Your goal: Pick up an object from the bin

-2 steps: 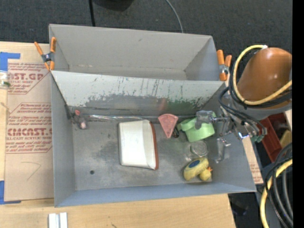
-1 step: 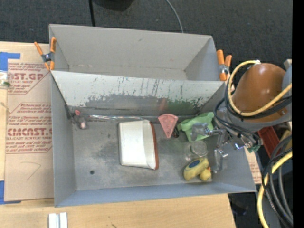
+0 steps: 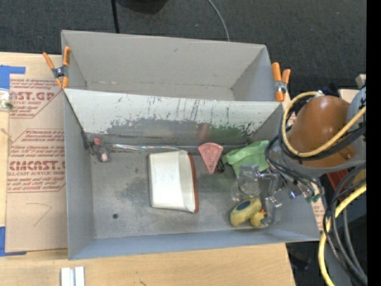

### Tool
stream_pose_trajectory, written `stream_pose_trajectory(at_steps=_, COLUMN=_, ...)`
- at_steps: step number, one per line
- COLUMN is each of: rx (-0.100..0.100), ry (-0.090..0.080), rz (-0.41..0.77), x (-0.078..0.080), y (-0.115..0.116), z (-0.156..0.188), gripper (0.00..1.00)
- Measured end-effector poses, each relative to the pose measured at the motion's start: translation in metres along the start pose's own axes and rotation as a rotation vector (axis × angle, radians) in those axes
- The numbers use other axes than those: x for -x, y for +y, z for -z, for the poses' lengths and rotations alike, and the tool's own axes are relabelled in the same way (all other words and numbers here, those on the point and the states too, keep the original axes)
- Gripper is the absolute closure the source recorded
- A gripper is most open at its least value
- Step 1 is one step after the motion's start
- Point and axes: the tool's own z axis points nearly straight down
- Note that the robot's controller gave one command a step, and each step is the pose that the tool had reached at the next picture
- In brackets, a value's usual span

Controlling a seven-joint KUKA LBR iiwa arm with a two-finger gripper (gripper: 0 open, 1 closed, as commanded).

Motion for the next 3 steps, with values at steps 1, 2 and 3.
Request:
stream_pose_trajectory(at_steps=1, rx=0.003, ry=0.004, rz=0.234, x=-0.006, y=-0.005, z=-0.027, gripper=0.0)
stream_pose_trajectory(at_steps=2, rx=0.001, ry=-0.001, rz=0.376, x=0.018, y=0.015, z=-0.055, gripper=1.0)
stream_pose_trajectory(at_steps=3, rx=0.001, ry=-0.001, rz=0.376, x=0.018, y=0.015, z=-0.055, gripper=1.0)
